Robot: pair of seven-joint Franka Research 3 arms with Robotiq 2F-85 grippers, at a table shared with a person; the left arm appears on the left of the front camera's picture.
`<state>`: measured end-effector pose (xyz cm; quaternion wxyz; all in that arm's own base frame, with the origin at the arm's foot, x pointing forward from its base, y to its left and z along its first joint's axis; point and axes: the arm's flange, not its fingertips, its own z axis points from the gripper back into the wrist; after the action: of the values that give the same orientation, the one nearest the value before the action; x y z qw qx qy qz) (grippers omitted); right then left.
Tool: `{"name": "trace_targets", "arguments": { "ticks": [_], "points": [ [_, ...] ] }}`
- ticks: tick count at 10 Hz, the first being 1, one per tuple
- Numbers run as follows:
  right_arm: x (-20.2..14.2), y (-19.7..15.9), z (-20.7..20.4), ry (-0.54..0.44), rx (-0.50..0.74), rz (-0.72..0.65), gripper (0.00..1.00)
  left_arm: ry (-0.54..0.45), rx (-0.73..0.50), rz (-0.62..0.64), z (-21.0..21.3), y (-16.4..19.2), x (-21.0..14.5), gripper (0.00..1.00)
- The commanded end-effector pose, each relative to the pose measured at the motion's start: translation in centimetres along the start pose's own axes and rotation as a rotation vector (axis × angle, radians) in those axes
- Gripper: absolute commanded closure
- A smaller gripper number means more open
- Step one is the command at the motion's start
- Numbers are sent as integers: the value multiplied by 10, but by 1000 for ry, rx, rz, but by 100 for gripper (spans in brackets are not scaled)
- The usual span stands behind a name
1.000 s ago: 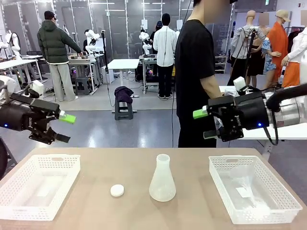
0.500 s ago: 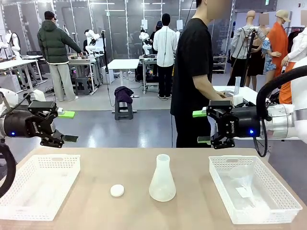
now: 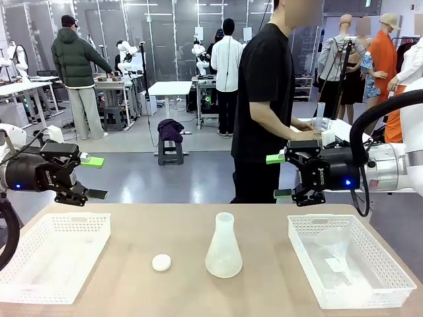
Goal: Prepare the solutions needed for the experiment.
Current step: Pick up the Plastic Funnel and insert it into the Big flask.
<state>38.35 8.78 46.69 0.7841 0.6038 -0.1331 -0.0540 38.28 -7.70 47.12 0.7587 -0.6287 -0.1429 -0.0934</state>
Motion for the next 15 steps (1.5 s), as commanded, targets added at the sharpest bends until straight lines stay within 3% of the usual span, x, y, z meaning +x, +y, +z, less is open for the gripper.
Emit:
{"name": "trace_targets", "arguments": {
  "ticks": [1, 3, 5, 7, 10, 12, 13, 15],
  "points": [
    [0, 1, -4, -7, 17, -20, 0, -8, -29, 11, -2, -3, 1, 0],
    [0, 0, 1, 0, 3, -2, 0, -8, -29, 11, -2, -3, 1, 0],
    [26, -3, 18, 80, -319, 364, 0, -8, -29, 11, -2, -3, 1, 0],
    [43, 3, 35, 129, -542, 504, 0, -8, -29, 11, -2, -3, 1, 0],
    [92, 5, 54, 348, -865, 863, 0, -8, -29, 11, -2, -3, 1, 0],
    [119, -9, 54, 591, -973, 1077, 0, -8, -29, 11, -2, -3, 1, 0],
    [124, -10, 55, 696, -938, 1190, 0, -8, -29, 11, -2, -3, 1, 0],
    [128, -12, 56, 766, -1014, 1245, 0, -8, -29, 11, -2, -3, 1, 0]
  ]
}}
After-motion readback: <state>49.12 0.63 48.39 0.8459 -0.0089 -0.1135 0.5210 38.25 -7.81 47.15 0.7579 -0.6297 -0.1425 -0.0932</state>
